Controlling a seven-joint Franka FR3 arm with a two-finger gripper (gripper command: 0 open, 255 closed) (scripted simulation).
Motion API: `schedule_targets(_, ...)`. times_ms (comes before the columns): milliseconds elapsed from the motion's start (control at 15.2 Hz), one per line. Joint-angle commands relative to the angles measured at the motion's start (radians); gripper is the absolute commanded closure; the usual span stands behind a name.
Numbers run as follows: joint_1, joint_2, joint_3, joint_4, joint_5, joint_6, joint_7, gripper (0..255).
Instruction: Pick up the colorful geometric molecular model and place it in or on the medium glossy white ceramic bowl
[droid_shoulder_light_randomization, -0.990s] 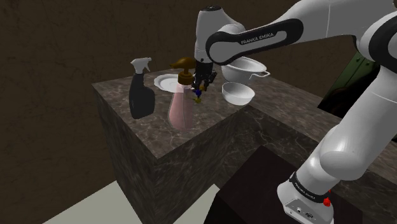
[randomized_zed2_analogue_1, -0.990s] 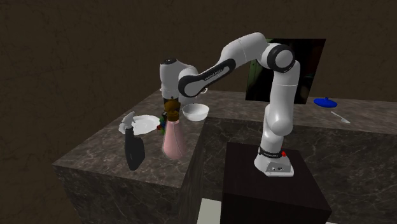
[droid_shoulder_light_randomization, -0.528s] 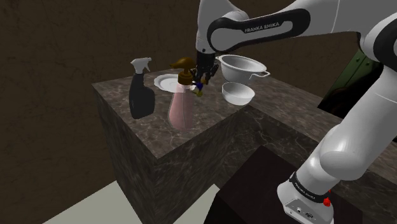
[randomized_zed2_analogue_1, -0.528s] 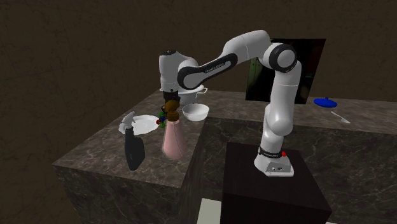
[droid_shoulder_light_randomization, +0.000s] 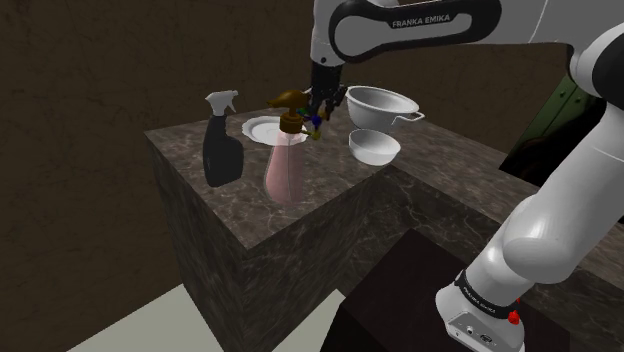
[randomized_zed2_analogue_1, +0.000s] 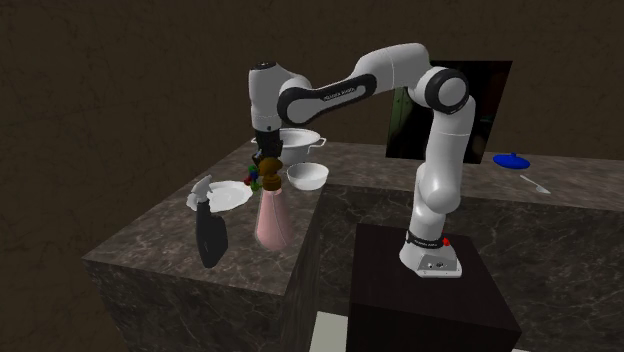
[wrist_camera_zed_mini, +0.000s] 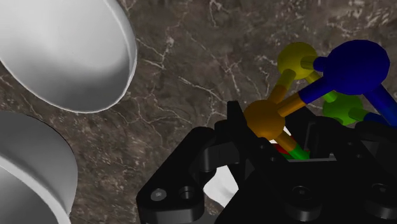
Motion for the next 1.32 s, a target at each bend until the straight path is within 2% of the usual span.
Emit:
schedule_targets(0,0.0,0.0,0.0,0.028,0.002,-0.028,-0.007,255)
schedule_targets(330,0.001,0.001,0.001,0.089,0.005,-0.086,-0.018,255)
schedule_targets(792,-0.067,-0.162,-0.09,-0.079,0.039,-0.044,-0.18,255)
schedule_targets(1254,-0.126,-0.278,-0.196,-0.186,0.042,-0.023,-0.345,255)
